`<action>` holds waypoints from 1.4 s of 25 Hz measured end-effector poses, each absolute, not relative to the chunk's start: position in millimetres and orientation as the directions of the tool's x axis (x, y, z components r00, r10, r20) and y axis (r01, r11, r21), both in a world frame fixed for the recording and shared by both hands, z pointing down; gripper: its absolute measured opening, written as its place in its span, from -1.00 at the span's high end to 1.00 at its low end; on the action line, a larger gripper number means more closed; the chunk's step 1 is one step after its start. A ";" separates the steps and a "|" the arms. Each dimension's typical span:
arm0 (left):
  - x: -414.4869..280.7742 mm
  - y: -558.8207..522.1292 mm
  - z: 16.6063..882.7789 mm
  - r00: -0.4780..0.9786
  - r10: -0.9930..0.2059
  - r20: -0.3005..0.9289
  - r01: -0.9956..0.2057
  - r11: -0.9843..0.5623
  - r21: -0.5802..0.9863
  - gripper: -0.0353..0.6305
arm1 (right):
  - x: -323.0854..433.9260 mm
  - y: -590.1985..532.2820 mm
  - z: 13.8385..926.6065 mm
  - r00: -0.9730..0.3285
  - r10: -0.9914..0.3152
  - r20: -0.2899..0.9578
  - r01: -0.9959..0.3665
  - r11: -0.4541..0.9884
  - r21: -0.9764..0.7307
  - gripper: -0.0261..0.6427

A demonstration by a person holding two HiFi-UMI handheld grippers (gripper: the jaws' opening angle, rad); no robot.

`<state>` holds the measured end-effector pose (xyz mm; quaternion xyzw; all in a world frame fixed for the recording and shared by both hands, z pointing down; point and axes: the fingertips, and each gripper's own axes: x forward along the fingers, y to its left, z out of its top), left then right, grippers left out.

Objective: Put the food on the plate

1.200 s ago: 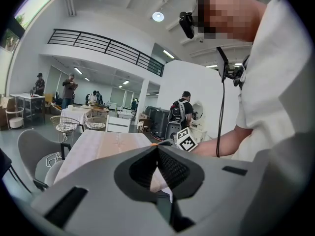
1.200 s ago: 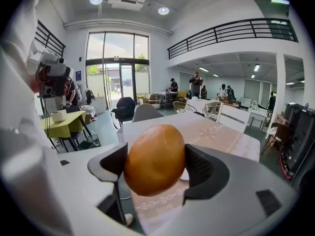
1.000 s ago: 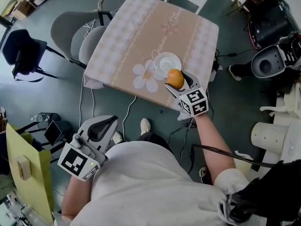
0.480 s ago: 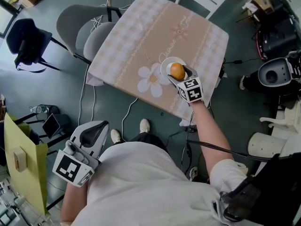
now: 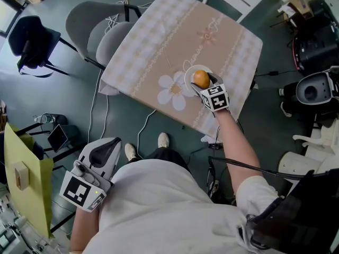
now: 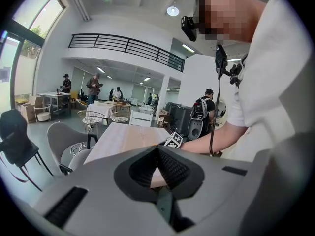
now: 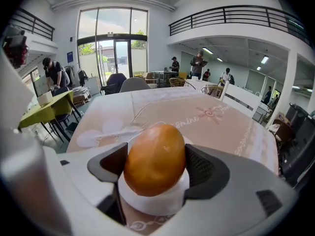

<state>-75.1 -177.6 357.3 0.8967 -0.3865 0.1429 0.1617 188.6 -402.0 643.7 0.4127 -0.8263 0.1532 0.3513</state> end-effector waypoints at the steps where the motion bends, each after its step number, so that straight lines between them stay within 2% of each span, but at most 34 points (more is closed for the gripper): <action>1: -75.3 -177.7 357.8 0.660 -0.647 0.382 -0.740 -0.648 0.181 0.87 | 188.4 -402.2 645.1 -0.414 -0.569 0.711 -0.788 0.615 0.033 -0.17; 35: -83.4 -179.1 354.8 0.671 -0.646 0.363 -0.732 -0.655 0.188 0.87 | 190.1 -408.6 648.4 -0.396 -0.595 0.699 -0.820 0.571 0.022 -0.17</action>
